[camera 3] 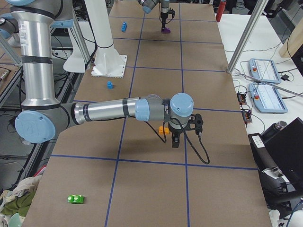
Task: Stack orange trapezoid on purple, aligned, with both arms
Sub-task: 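Close the left gripper on the purple block and lift it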
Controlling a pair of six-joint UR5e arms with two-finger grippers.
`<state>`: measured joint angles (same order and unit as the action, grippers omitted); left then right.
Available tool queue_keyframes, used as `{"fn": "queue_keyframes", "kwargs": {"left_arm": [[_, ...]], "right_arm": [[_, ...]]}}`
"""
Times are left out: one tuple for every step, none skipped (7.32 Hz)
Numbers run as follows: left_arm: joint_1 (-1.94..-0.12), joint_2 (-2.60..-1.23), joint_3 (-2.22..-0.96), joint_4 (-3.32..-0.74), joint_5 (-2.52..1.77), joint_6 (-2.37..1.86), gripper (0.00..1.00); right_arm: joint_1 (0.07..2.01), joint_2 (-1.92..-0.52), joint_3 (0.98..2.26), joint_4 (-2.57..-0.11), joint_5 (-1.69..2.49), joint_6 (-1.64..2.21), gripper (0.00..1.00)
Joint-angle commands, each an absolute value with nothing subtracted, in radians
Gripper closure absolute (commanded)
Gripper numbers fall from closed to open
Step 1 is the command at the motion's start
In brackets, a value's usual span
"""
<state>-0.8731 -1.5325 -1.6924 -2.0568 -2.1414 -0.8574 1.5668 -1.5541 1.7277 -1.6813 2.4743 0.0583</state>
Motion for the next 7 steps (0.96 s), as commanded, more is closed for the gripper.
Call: {"fn": "queue_keyframes", "kwargs": {"left_arm": [[-0.874,-1.534,-1.712,-2.057,-2.141,-0.847,1.0],[-0.876,-1.534,-1.756,-2.057,-2.141,-0.844,1.0],[-0.876,-1.543,-1.793,-2.059,-2.137,-0.827,1.0],[-0.877,-1.561,-1.822,-2.057,-2.099,-0.746,1.0],[-0.877,-1.61,-1.824,-2.056,-2.089,-0.697,1.0],[-0.871,-1.7,-1.816,-2.024,-2.089,-0.696,1.0],[-0.82,-1.821,-1.813,-1.922,-2.07,-0.693,1.0]], "right_arm": [[1.566,-1.552,1.727,-1.681,2.474,0.058,0.0],[1.566,-1.548,1.727,-1.681,2.473,0.058,0.0],[1.566,-1.548,1.726,-1.681,2.471,0.058,0.0],[1.568,-1.548,1.717,-1.681,2.473,0.058,0.0],[1.566,-1.548,1.713,-1.681,2.473,0.058,0.0],[1.566,-1.548,1.712,-1.681,2.471,0.058,0.0],[1.566,-1.549,1.72,-1.68,2.471,0.057,0.0]]}}
